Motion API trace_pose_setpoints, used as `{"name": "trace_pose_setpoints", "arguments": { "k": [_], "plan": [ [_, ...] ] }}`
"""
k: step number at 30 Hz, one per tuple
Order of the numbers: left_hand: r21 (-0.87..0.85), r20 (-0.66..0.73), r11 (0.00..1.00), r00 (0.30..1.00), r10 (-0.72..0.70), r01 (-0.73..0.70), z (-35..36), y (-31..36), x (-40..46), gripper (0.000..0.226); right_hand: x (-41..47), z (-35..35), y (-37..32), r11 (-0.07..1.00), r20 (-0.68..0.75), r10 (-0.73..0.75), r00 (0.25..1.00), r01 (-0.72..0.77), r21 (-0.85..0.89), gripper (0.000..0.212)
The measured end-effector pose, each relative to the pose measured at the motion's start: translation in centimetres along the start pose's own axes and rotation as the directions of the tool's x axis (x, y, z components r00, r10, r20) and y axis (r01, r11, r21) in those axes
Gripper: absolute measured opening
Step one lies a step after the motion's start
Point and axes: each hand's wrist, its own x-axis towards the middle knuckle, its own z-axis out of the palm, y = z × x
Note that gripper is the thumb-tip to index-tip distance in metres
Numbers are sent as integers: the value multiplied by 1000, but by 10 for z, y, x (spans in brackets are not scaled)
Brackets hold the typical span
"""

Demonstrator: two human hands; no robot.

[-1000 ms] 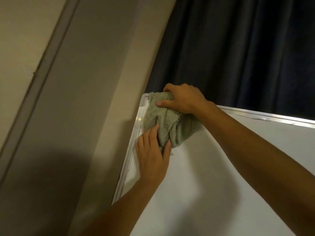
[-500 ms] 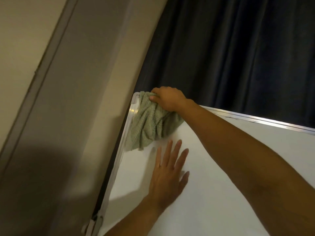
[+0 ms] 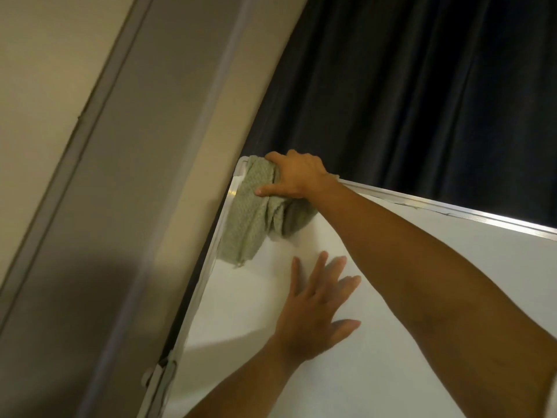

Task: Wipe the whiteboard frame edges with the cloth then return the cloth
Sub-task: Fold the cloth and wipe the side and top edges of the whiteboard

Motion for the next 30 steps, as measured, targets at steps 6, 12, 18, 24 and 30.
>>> {"name": "trace_pose_setpoints", "arguments": {
  "k": [6,12,18,24,30],
  "plan": [
    [66,0,996,999,-54,54,6,21,8,73,0,-3,7,1000,-77,7,997,-6,17,68],
    [56,-12,998,1000,-24,24,13,23,4,78,-10,-16,19,998,-72,-10,997,15,68,57],
    [28,-56,999,998,-19,21,10,39,3,73,-30,-25,30,992,-38,8,999,-3,130,53],
    [-5,-58,999,998,-32,32,1,46,6,71,-31,-30,31,988,-2,92,996,-91,127,60],
    [51,31,999,999,-14,12,-16,7,1,73,5,-27,-12,988,28,143,989,-145,47,68]
  ]
}}
